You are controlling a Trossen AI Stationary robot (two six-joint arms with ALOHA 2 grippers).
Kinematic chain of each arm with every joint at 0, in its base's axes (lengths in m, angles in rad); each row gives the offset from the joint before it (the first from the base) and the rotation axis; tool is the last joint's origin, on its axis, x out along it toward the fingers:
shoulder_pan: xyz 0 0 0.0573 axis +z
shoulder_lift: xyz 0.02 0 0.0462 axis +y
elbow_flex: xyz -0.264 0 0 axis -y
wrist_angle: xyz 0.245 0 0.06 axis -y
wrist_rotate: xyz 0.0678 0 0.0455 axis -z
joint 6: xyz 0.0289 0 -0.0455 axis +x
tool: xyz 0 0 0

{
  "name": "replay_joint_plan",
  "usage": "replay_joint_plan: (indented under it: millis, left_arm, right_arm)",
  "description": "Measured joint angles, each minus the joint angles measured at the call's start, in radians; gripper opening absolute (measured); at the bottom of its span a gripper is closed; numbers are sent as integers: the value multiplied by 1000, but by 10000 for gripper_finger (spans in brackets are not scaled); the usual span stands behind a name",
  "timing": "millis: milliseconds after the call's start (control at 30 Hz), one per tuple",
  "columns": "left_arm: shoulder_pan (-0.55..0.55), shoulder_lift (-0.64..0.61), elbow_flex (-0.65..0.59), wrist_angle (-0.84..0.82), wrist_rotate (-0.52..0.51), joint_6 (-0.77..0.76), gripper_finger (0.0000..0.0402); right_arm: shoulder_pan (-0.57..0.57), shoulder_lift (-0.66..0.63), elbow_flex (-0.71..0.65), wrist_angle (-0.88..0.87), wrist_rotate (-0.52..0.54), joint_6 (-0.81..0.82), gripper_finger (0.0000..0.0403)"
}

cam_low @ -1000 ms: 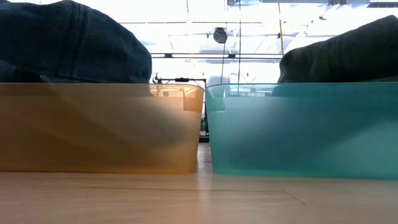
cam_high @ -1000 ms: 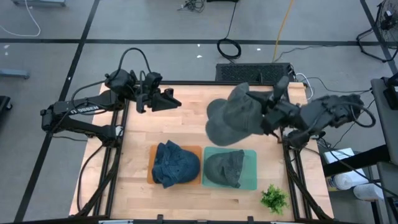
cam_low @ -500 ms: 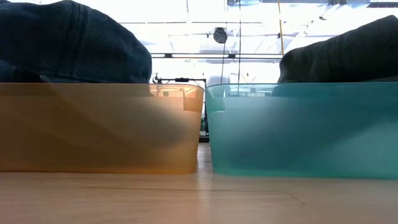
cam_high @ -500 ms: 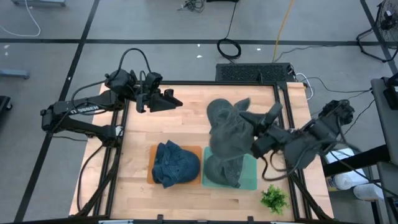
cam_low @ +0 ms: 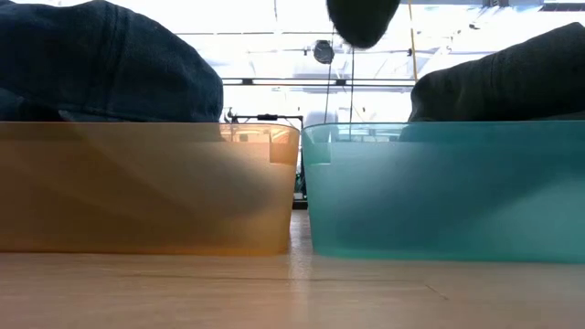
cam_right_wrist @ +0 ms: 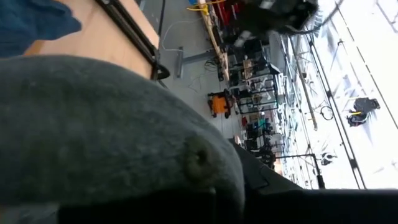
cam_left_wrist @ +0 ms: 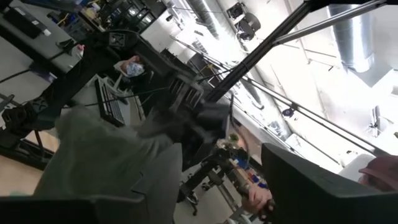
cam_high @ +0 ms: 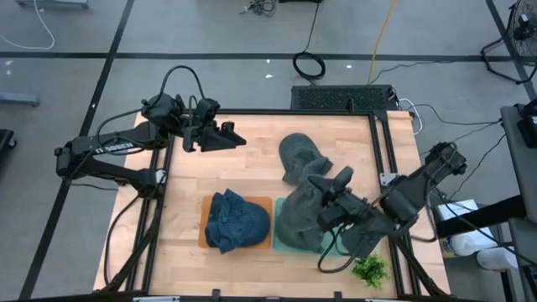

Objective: Pick & Place hat
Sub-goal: Put the left gray cap into the blue green bin

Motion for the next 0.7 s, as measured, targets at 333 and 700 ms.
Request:
replay_joint_plan:
  millis: [333, 700]
  left_arm:
    - [0, 0, 0, 0, 8, -26, 229]
    - [0, 0, 0, 0, 35, -50, 230]
  right_arm:
    - [0, 0, -271, 251, 83, -9, 0]
    - [44, 0, -405, 385, 127, 8, 0]
